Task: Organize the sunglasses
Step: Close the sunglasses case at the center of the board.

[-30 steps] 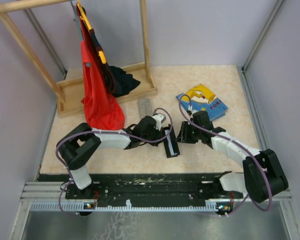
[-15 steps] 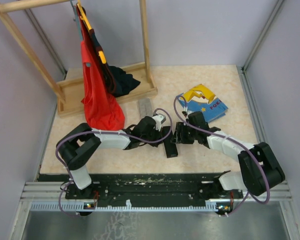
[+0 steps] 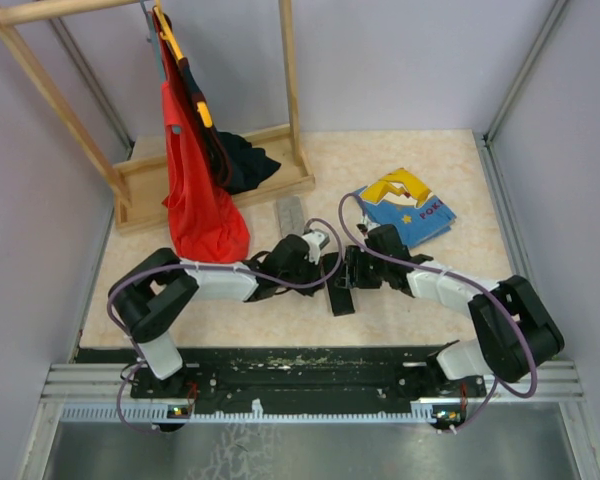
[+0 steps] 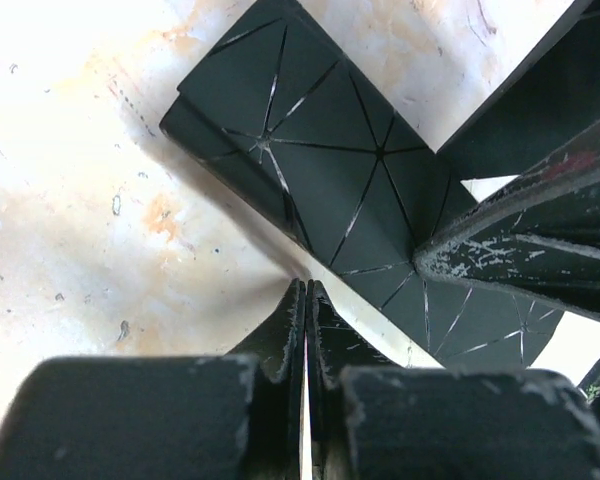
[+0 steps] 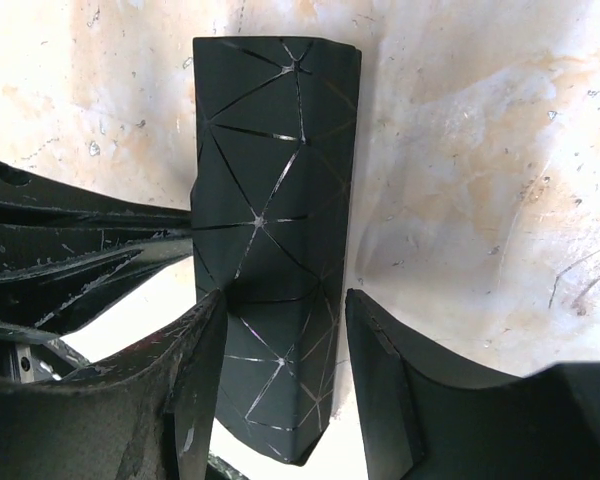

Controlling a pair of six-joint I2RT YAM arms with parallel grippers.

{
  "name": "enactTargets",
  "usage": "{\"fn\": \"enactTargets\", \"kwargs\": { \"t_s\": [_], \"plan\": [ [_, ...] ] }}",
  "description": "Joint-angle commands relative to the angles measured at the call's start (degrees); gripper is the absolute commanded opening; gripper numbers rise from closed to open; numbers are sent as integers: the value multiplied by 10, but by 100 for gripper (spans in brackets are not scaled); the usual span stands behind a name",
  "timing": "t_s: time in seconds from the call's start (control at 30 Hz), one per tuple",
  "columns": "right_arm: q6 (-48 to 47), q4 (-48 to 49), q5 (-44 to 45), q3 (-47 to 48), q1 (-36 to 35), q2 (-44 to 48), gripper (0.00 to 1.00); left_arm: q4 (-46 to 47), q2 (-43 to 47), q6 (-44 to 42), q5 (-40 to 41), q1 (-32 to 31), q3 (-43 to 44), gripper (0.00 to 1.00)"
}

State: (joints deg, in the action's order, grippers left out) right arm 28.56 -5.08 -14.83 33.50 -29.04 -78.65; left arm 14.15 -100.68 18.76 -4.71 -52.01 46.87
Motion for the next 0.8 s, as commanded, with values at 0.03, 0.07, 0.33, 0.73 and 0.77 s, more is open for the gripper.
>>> {"fn": "enactTargets", "kwargs": {
  "t_s": [0.03,0.07,0.33,0.73,0.77],
  "plan": [
    [-11,-50,90,-1,-7,-12,48,-45,29,4,29,-2,-28,0],
    [-11,-53,95,-2,-7,-12,48,-50,39,5,42,-2,-31,0],
    [-13,-60,89,-3,-8,3,48,-127,203,30,160,-2,-83,0],
    [-29,-95,66,46,-9,118,61,-206,359,34,236,-1,-121,0],
    [-32,-97,66,46,-11,118,65,-207,365,34,239,-1,-124,0]
  ]
}}
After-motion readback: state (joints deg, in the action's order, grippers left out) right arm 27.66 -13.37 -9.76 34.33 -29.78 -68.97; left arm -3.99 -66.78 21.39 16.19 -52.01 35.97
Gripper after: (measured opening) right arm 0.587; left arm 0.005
